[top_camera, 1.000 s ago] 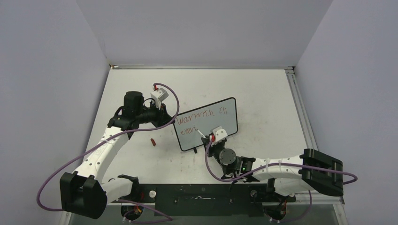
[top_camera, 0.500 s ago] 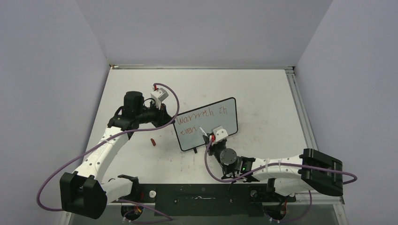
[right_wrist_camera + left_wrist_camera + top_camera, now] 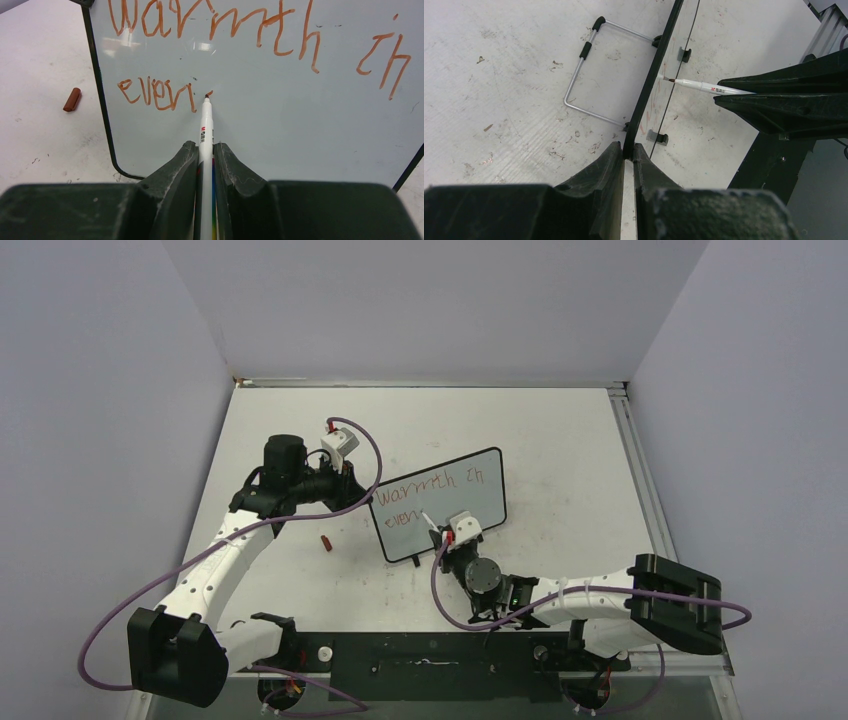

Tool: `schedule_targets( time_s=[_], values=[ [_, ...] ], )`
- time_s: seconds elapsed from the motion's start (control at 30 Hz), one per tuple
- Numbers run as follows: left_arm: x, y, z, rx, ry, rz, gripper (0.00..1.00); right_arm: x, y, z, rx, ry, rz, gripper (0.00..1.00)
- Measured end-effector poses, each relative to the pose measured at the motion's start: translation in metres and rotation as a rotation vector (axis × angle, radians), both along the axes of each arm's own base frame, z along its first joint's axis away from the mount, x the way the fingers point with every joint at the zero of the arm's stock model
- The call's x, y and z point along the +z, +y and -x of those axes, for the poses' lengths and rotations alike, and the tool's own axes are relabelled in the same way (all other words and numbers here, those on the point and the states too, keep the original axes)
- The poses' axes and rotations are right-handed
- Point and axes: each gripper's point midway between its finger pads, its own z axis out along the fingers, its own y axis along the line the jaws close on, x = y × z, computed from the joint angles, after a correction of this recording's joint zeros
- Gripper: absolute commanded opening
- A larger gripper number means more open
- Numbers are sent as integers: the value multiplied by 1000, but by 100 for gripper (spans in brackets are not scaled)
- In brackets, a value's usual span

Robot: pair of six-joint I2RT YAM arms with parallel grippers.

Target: Write a sentence on the whiteboard

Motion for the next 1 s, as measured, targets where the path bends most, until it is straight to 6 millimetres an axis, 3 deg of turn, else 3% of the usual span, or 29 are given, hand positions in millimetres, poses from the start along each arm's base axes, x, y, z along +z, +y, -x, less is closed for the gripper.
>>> schedule_targets(
  time_s=[0.27,0.77,1.0],
  values=[
    [0,0,0,0,0,0,0,-2,0,2,0,14,-14,5],
    [0,0,0,-1,0,1,0,-43,8,29,80,93,71,5],
    [0,0,0,-1,0,1,0,-39,8,33,94,90,79,5]
  ],
)
